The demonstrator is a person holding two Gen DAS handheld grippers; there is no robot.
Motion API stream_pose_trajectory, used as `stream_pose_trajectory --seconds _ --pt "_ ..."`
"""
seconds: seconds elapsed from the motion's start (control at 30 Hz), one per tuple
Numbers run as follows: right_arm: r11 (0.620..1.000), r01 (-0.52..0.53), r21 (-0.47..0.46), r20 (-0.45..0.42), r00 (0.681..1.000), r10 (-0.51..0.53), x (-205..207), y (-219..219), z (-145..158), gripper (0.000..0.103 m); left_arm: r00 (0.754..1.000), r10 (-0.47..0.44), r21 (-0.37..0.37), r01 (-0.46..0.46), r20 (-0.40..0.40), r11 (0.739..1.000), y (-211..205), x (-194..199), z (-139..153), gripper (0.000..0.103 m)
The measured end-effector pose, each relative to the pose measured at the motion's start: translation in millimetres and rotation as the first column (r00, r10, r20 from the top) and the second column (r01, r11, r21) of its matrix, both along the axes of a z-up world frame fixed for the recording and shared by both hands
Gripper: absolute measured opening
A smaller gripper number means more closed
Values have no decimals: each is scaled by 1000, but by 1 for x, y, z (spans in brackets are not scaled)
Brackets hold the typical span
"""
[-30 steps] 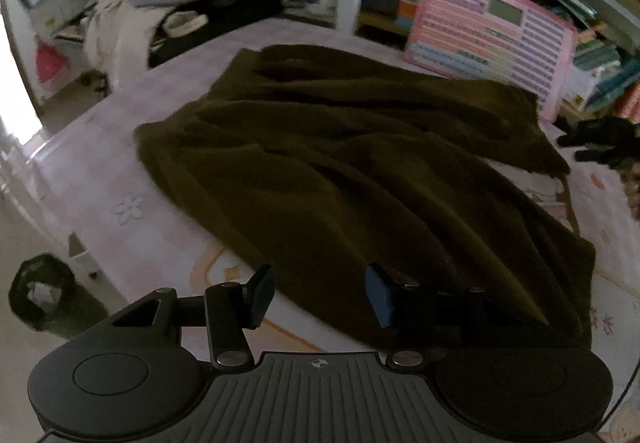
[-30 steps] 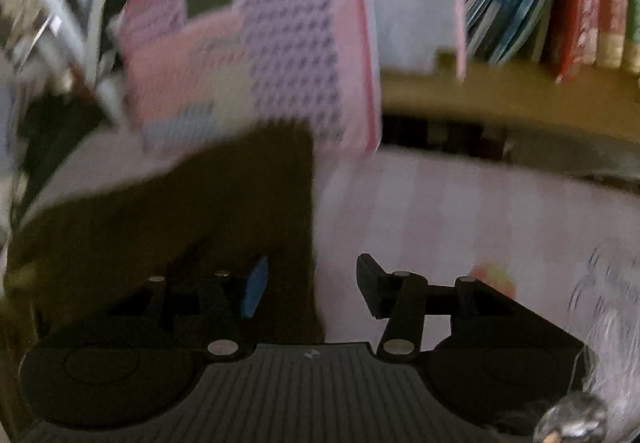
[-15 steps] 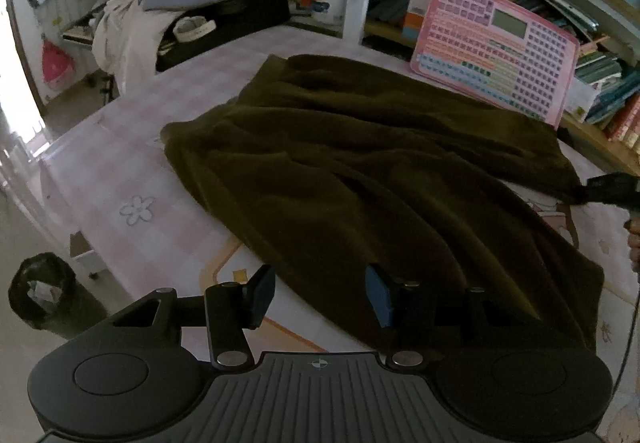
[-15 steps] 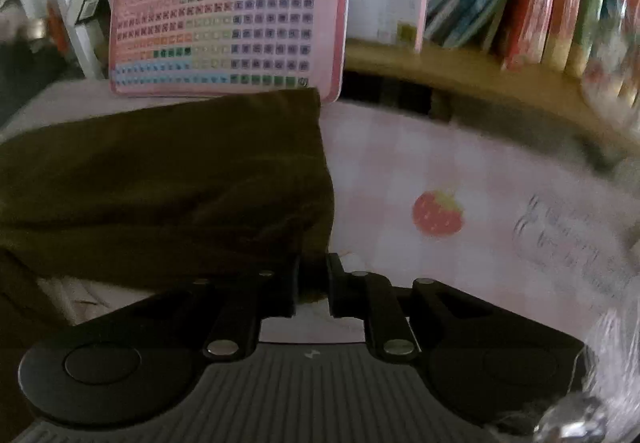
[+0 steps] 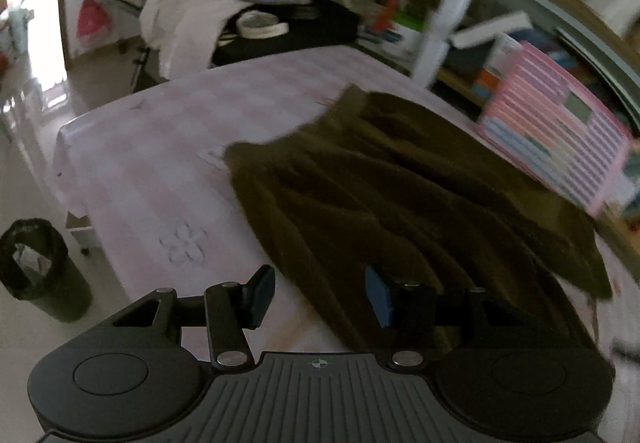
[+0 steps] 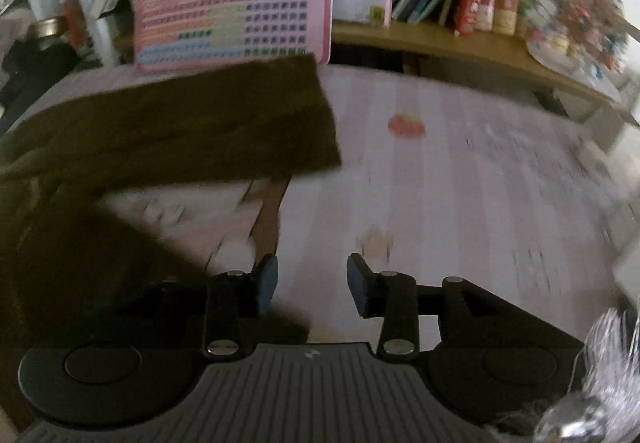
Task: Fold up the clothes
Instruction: 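Grasp the garment edge again with the left gripper while the right gripper holds its hem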
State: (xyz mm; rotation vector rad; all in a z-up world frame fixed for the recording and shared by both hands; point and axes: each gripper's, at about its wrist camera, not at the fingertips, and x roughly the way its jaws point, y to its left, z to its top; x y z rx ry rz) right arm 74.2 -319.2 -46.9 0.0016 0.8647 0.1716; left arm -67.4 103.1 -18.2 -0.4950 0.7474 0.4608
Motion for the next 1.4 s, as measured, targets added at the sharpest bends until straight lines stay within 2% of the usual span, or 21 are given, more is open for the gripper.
stream_pose_trajectory --seconds 0.17,0.3,0.57,0.77,0.83,0.97,1.0,1.13,1.4 --pt "998 68 -6 -9 998 -68 -61 7 3 51 999 48 -75 -48 -7 996 51 19 -12 51" --pt "993 119 -11 -33 992 -120 -95 27 2 52 997 73 -156 -74 -10 985 85 23 -21 51" --pt "970 237 -49 -51 970 -239 -143 68 -5 53 999 -35 -224 34 2 974 119 36 -38 49" --pt "944 318 -87 -46 945 -323 -157 84 -13 53 996 -64 -262 77 55 962 129 36 -40 45" --pt "938 335 -94 -46 939 -340 -160 86 -13 53 995 -69 -277 86 70 957 132 36 -41 39" --pt "937 331 -113 -45 940 -338 -161 89 -15 53 992 -79 -305 106 101 947 138 36 -42 18" --pt "936 335 -113 -46 939 -342 -161 89 -15 53 991 -81 -312 111 109 944 140 35 -43 16" --pt "933 343 -111 -47 936 -350 -160 91 -15 53 986 -88 -338 132 140 932 146 35 -44 14" --pt "936 338 -96 -40 939 -343 -158 90 -16 53 987 -115 -342 148 114 928 151 27 -44 14"
